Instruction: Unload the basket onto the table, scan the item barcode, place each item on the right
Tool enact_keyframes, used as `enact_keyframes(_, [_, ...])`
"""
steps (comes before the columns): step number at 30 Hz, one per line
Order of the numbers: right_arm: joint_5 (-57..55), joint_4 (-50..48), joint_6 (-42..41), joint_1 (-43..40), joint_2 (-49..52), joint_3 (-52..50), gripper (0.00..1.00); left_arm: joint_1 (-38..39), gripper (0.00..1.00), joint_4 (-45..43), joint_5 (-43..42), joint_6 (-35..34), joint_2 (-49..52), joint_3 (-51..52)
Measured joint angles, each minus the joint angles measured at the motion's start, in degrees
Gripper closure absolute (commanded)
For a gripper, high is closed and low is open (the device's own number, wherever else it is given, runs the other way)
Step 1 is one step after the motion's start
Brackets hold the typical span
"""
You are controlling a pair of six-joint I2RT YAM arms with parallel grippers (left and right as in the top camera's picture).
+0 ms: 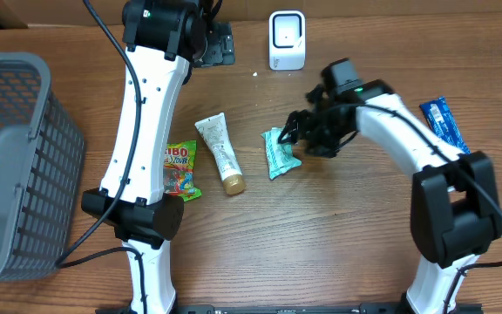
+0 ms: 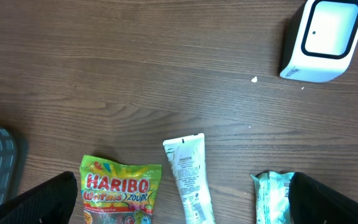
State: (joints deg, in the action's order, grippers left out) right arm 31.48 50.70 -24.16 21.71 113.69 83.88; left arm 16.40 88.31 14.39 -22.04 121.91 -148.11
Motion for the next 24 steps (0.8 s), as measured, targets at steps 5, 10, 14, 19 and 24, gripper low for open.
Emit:
enact_keyframes(5, [-2.86, -4.20, -3.61, 7.78, 0.00, -1.11, 0.96, 0.00, 0.00, 0.00, 0.00, 0.00, 0.00, 0.00])
enact_keyframes(10, [-8.04, -14.01, -8.98, 11.15, -0.02, -5.22, 0.96, 0.00, 0.00, 0.02, 0.00, 0.00, 0.00, 0.00])
enact_keyframes(14, [-13.16, -15.89, -10.62, 13.00, 0.17, -7.04, 0.96, 0.00, 0.00, 0.02, 0.00, 0.00, 0.00, 0.00])
enact_keyframes(19, [-20.50, -11.02, -11.13, 12.70, 0.26, -7.19, 0.96, 0.00, 0.00, 0.00, 0.00, 0.00, 0.00, 0.00])
enact_keyframes(24, [-23.30, -7.21, -10.51, 7.19, 0.28, -7.19, 0.96, 0.00, 0.00, 0.02, 0.00, 0.00, 0.00, 0.00])
